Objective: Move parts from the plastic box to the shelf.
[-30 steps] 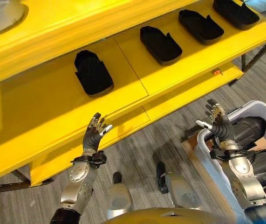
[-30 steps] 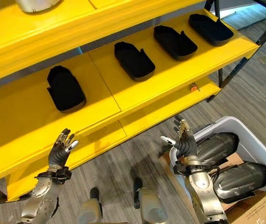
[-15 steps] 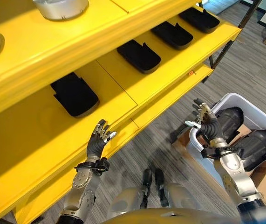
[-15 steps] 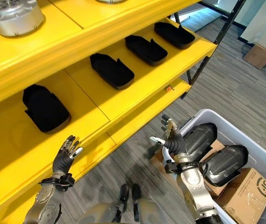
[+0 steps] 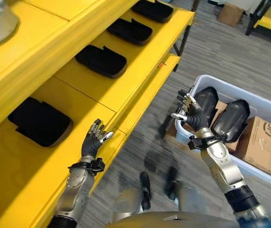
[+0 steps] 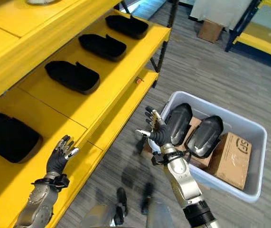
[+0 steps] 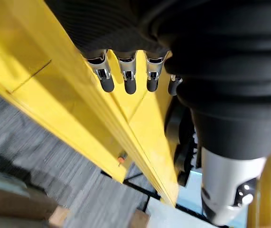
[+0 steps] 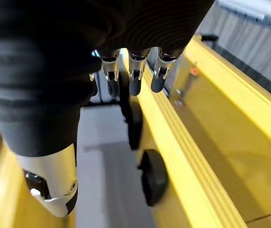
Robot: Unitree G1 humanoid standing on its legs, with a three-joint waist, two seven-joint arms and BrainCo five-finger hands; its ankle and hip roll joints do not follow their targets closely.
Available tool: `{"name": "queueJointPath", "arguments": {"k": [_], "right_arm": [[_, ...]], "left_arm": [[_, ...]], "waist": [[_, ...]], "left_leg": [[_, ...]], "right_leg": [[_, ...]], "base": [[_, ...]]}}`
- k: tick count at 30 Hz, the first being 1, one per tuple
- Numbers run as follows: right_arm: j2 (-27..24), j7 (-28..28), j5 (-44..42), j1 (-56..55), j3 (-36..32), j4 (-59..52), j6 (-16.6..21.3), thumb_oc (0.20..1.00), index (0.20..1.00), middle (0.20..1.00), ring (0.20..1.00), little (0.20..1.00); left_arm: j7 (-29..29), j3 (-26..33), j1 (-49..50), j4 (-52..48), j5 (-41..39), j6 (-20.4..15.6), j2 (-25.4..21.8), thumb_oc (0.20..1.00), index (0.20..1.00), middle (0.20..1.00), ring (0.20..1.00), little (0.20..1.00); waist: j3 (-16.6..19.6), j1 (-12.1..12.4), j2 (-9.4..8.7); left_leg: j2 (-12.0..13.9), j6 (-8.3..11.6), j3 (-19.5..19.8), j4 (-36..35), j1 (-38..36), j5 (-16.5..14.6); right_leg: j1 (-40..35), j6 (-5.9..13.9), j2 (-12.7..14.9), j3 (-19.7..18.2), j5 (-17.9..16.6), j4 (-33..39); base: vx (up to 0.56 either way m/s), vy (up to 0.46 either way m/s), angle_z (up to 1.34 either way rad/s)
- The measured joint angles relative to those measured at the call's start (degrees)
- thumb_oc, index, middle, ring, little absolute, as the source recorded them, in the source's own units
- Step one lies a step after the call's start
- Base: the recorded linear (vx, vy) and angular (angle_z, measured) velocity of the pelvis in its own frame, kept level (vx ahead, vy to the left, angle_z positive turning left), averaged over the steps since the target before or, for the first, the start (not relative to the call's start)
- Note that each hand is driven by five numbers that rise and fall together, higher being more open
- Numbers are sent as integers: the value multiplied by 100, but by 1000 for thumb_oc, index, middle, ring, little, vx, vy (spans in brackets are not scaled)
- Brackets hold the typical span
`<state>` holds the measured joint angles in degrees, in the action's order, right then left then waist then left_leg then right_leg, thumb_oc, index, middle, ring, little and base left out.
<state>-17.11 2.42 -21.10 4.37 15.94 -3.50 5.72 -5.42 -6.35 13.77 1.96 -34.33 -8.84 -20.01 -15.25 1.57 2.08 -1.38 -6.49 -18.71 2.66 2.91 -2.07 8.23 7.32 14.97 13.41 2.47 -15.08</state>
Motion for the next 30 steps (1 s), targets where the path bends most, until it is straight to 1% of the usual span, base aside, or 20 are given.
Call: {"name": "queueJointPath", "arguments": {"k": [1, 3, 4, 5, 6, 8, 10, 12, 13, 15, 17, 22, 23, 24, 25, 26, 27, 28, 29, 30], "right_arm": [[-8, 6, 0, -23, -7, 0, 0, 1000, 1000, 1000, 1000, 1000], [10, 13, 4, -29, -7, 8, -19, 1000, 1000, 1000, 1000, 1000], [21, 8, 9, -77, 10, 15, -38, 1000, 1000, 1000, 1000, 1000], [21, 3, 113, -107, 46, 14, -64, 1000, 1000, 1000, 1000, 1000], [-92, 0, 144, -259, 21, 14, -100, 1000, 1000, 1000, 1000, 1000], [-426, -19, 219, -324, -15, -15, -131, 1000, 1000, 1000, 1000, 1000], [-579, -4, 219, -456, -255, -27, -134, 1000, 1000, 1000, 1000, 1000], [-668, -4, 220, -534, -417, -28, -158, 1000, 1000, 1000, 1000, 1000], [-704, -13, 220, -572, -571, -4, -163, 1000, 1000, 1000, 1000, 1000], [-686, -2, 220, -671, -640, -14, -161, 1000, 1000, 1000, 1000, 1000], [-689, -36, 220, -741, -623, -23, -163, 1000, 1000, 1000, 1000, 1000], [-724, -58, 219, -905, -666, -24, -161, 1000, 1000, 1000, 1000, 1000], [-777, -58, 216, -910, -660, 1, -135, 1000, 1000, 1000, 1000, 1000], [-838, -67, 218, -850, -659, 83, -111, 1000, 1000, 1000, 1000, 1000], [-833, -74, 218, -819, -696, 47, -119, 1000, 1000, 1000, 1000, 1000], [-869, -70, 223, -905, -727, 23, -152, 1000, 1000, 1000, 1000, 1000], [-889, -55, 223, -918, -790, -14, -134, 1000, 1000, 1000, 1000, 1000], [-883, -22, 225, -856, -855, -14, -128, 1000, 1000, 1000, 1000, 1000], [-874, 4, 225, -756, -853, -11, -124, 1000, 1000, 1000, 1000, 1000], [-871, 17, 227, -621, -852, 0, -121, 1000, 1000, 1000, 1000, 1000]], "left_arm": [[0, -5, 27, 6, 0, 11, -50, 1000, 1000, 1000, 1000, 1000], [0, 21, 32, 9, 2, 67, -135, 1000, 1000, 1000, 1000, 1000], [1, 70, 78, 61, 4, 96, -169, 1000, 1000, 1000, 1000, 1000], [2, 241, 163, 53, 9, 92, -170, 1000, 1000, 1000, 1000, 1000], [0, 294, 136, 124, 8, 113, -9, 1000, 1000, 1000, 1000, 1000], [2, 284, 276, 109, 6, 106, 332, 1000, 1000, 1000, 1000, 1000], [5, 217, 328, 114, 6, 123, 509, 1000, 1000, 1000, 1000, 1000], [11, 172, 303, 113, 7, 121, 601, 1000, 1000, 1000, 1000, 1000], [12, 157, 293, 122, 8, 125, 617, 1000, 1000, 1000, 1000, 1000], [12, 149, 267, 120, 8, 127, 610, 1000, 1000, 1000, 1000, 1000], [26, 149, 253, 118, 9, 135, 600, 1000, 1000, 1000, 1000, 1000], [55, 49, 226, 120, 11, 200, 595, 1000, 1000, 1000, 1000, 1000], [54, 47, 215, 139, 12, 186, 595, 1000, 1000, 1000, 1000, 1000], [49, 87, 33, 184, 12, 173, 575, 1000, 1000, 1000, 1000, 1000], [50, 176, -116, 66, 13, 148, 428, 1000, 1000, 1000, 1000, 1000], [26, 119, -57, 293, 12, 200, 411, 1000, 1000, 1000, 1000, 1000], [19, 74, -55, 289, 12, 204, 417, 1000, 1000, 1000, 1000, 1000], [16, 51, -131, 283, 13, 190, 421, 1000, 1000, 1000, 1000, 1000], [11, 58, -180, 284, 13, 173, 405, 1000, 1000, 1000, 1000, 1000], [5, 65, -312, 316, 13, 172, 387, 1000, 1000, 1000, 1000, 1000]], "waist": [[0, -57, -52], [-19, -9, -152], [-18, -52, -194], [-2, -20, -372], [62, -55, -439], [241, -35, -215], [296, -107, -81], [322, -129, -30], [322, -195, 0], [326, -255, -1], [326, -288, 9], [345, -300, 86], [330, -292, 83], [240, -301, -3], [12, -186, -270], [-151, -77, -389], [-157, -155, -346], [-182, -178, -328], [-187, -169, -285], [-351, -171, -194]], "left_leg": [[-25, 35, -37, -10, 15, 24], [0, 121, -148, -56, 28, 99], [71, 217, -329, -71, -6, 126], [166, 484, -552, -90, -104, 199], [228, 765, -353, -230, -281, 226], [540, 932, -11, -349, -285, 351], [802, 995, 147, -368, -294, 473], [951, 997, 208, -410, -368, 494], [1054, 1093, 261, -371, -394, 506], [1164, 1118, 325, -343, -404, 526], [1234, 1130, 341, -348, -420, 534], [1418, 1126, 364, -341, -563, 537], [1448, 1173, 419, 0, -331, 544], [1517, 1254, 715, 903, 280, 568], [1519, 1586, 1240, 2089, 1071, 780], [1300, 1543, 1746, 2556, 1255, 891], [1085, 1502, 2045, 2451, 1342, 740], [986, 1424, 2069, 1586, 1290, 601], [1029, 1392, 2068, 763, 1232, 607], [1117, 1389, 2044, 153, 1144, 633]], "right_leg": [[-188, 113, 266, -94, -71, 197], [-375, 267, 635, 16, -250, 755], [-468, 411, 941, 556, -337, 1126], [-441, 426, 934, 1040, -501, 1329], [-575, 429, 772, 1037, -1064, 1520], [-607, 297, 269, 926, -1067, 1738], [-669, 122, -98, 947, -1009, 1870], [-693, -18, -269, 958, -1003, 1880], [-755, -73, -394, 985, -951, 1900], [-797, -135, -465, 1018, -892, 1916], [-843, -114, -549, 1027, -815, 1936], [-992, -208, -807, 939, -710, 2027], [-816, -311, -818, 906, -641, 1881], [-371, -562, -775, 740, -330, 1180], [140, -941, -738, 692, 200, 240], [-35, -1011, -716, 640, 281, 331], [-24, -1025, -699, 664, 293, 367], [65, -929, -728, 612, 238, 465], [161, -897, -802, 597, 216, 555], [127, -946, -902, 546, 117, 651]], "base": [[-6, -85, -46], [28, -157, -61], [126, -265, -97], [79, -406, -73], [130, -383, -69], [70, -280, -51], [82, -205, -23], [81, -239, -16], [72, -251, -14], [99, -317, 1], [138, -243, 3], [-25, -244, -7], [-98, -249, -3], [-56, -119, 2], [33, -49, -15], [75, 2, -12], [94, 43, -13], [64, 109, -5], [69, 123, -28], [74, 122, -33]]}}
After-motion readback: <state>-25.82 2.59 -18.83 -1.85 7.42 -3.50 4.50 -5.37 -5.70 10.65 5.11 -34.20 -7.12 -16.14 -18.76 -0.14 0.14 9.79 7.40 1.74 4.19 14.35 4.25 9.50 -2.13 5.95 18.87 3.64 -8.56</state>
